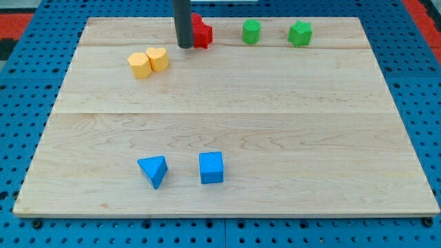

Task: Place the green blocks in between red blocks and blue blocks

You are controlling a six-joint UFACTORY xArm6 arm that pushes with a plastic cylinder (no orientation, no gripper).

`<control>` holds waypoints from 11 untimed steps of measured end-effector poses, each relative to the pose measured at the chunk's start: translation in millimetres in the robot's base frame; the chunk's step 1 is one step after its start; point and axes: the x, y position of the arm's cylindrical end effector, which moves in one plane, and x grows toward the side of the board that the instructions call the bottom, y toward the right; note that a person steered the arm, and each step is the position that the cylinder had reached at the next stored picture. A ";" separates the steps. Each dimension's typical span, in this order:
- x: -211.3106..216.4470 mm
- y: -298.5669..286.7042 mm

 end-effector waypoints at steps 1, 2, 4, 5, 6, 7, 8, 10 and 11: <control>46.8 15.7; 57.6 56.5; 62.0 94.5; 64.1 126.5; 59.4 207.2; 37.6 285.5; -7.9 328.1; -71.6 344.4; -71.6 239.0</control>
